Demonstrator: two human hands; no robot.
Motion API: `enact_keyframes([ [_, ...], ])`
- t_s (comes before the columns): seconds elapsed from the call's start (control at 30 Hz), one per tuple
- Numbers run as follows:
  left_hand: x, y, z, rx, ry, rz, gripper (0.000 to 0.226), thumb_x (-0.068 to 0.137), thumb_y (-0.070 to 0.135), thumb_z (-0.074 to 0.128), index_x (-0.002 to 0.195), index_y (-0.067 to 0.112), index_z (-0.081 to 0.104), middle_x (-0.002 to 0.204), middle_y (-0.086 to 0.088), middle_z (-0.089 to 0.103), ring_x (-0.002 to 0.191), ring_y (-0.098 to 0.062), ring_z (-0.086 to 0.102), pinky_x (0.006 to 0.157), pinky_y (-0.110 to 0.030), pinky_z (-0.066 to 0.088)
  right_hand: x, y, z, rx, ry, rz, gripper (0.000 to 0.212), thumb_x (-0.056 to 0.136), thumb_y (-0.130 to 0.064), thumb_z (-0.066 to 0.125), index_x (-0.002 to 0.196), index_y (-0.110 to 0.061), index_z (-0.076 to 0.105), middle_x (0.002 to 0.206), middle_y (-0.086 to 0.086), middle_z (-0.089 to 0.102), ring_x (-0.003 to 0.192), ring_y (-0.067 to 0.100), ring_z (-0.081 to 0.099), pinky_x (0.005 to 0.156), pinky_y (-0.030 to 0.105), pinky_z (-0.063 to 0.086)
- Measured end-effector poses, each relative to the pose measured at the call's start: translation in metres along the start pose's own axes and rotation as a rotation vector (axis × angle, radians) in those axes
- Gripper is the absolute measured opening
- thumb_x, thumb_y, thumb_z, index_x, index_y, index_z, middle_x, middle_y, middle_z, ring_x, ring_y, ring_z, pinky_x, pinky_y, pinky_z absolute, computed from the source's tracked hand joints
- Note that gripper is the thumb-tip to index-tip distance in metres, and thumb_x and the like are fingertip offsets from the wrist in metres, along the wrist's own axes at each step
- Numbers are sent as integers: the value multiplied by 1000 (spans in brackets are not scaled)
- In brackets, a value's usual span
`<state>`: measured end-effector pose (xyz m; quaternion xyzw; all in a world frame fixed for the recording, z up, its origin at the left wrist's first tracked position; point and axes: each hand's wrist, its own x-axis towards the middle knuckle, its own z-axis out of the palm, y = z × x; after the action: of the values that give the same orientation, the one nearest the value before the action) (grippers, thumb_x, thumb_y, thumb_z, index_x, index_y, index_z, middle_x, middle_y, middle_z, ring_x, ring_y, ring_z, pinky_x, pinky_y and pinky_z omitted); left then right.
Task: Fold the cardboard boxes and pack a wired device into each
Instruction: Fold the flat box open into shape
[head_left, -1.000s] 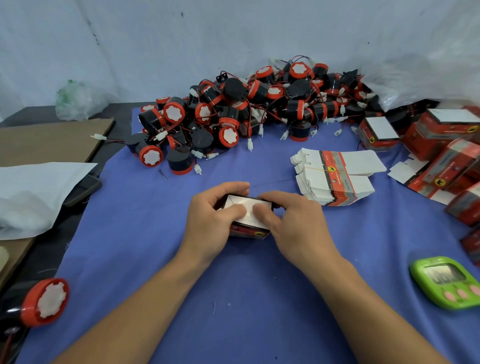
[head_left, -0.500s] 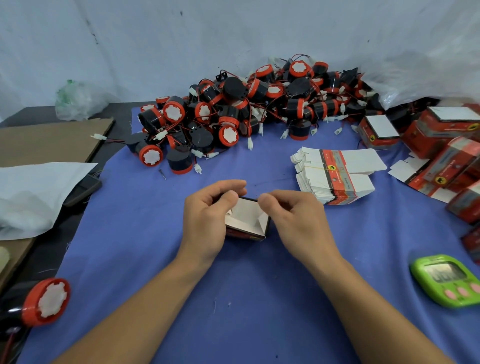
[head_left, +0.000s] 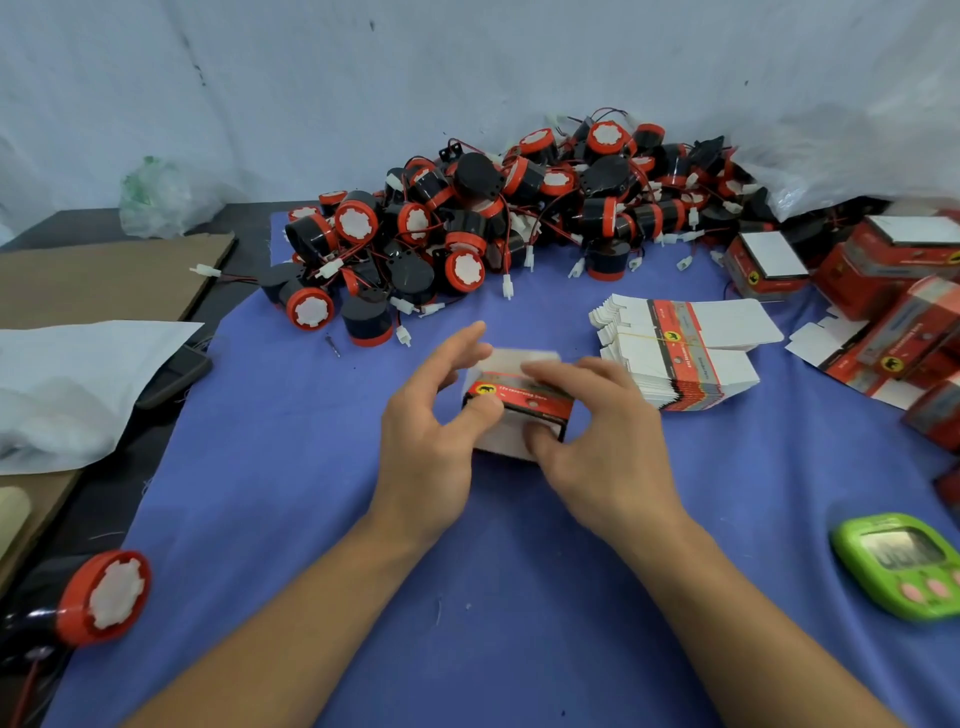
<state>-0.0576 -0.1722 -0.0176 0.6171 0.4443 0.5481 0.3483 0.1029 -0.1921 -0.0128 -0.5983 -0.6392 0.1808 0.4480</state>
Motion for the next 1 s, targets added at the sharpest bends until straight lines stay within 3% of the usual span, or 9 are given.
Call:
enact_keyframes([
  [0.17, 4, -3, 4, 315, -142, 107, 69, 73, 9, 67, 136, 36, 60, 131, 37, 57, 131, 7, 50, 107, -11, 37, 3, 0, 1, -294, 71, -297, 83, 61, 8, 80, 135, -29, 64, 101, -27, 46, 111, 19, 45, 100, 26, 34],
  [0.23, 5, -4, 6, 434, -129, 163, 60, 69, 15, 69, 127, 27, 67, 128, 31, 56, 125, 5, 50, 106, -11, 36, 3, 0, 4, -357, 46, -280, 76, 59, 4, 82, 128, -26, 68, 100, -19, 60, 106, 21, 48, 100, 26, 31],
  [0.3, 7, -5, 5, 598, -65, 292, 46, 67, 23, 73, 112, 20, 72, 117, 15, 66, 114, -9, 56, 101, -25, 43, 3, 1, 4, -401, 60, -277, 57, 59, 1, 82, 111, -20, 71, 97, -9, 68, 101, 24, 53, 96, 25, 29],
  [0.4, 8, -7, 6, 831, 57, 486, 30, 66, 32, 79, 90, 18, 69, 96, 6, 68, 93, -20, 58, 85, -31, 39, 4, -2, 4, -492, 118, -270, 32, 59, -2, 75, 78, -19, 56, 80, -5, 64, 83, 27, 54, 87, 29, 30],
  [0.47, 5, -6, 9, 880, 81, 555, 25, 67, 27, 80, 83, 18, 62, 85, 6, 62, 80, -20, 51, 76, -30, 31, 1, -4, 5, -531, 124, -255, 22, 59, -6, 62, 70, -20, 49, 73, -5, 62, 75, 27, 53, 88, 32, 31],
  [0.57, 2, -3, 13, 899, 75, 633, 25, 66, 19, 76, 83, 18, 57, 82, 4, 57, 76, -17, 42, 74, -29, 24, -3, -5, 5, -597, 126, -233, 13, 57, -11, 58, 65, -20, 58, 65, -4, 62, 69, 26, 56, 96, 36, 31],
  [0.73, -3, 5, 14, 968, 50, 663, 20, 72, 10, 72, 90, 18, 67, 81, 3, 60, 72, -22, 48, 72, -34, 31, -2, -7, 7, -603, 170, -222, 12, 56, -13, 63, 60, -24, 61, 55, -5, 59, 59, 23, 53, 92, 37, 32],
  [0.87, -7, 9, 16, 1063, 42, 669, 17, 72, 5, 70, 83, 18, 66, 73, 2, 57, 65, -23, 47, 69, -35, 30, -1, -4, 7, -626, 145, -229, 14, 59, -12, 65, 61, -25, 62, 57, -6, 60, 61, 23, 52, 88, 38, 33],
  [1.0, -6, 9, 13, 1135, 19, 597, 20, 64, 2, 64, 78, 17, 61, 66, 1, 57, 62, -26, 49, 67, -36, 27, 0, -1, 5, -633, -20, -266, 31, 59, -10, 73, 85, -25, 71, 92, -7, 65, 85, 26, 57, 81, 37, 37],
])
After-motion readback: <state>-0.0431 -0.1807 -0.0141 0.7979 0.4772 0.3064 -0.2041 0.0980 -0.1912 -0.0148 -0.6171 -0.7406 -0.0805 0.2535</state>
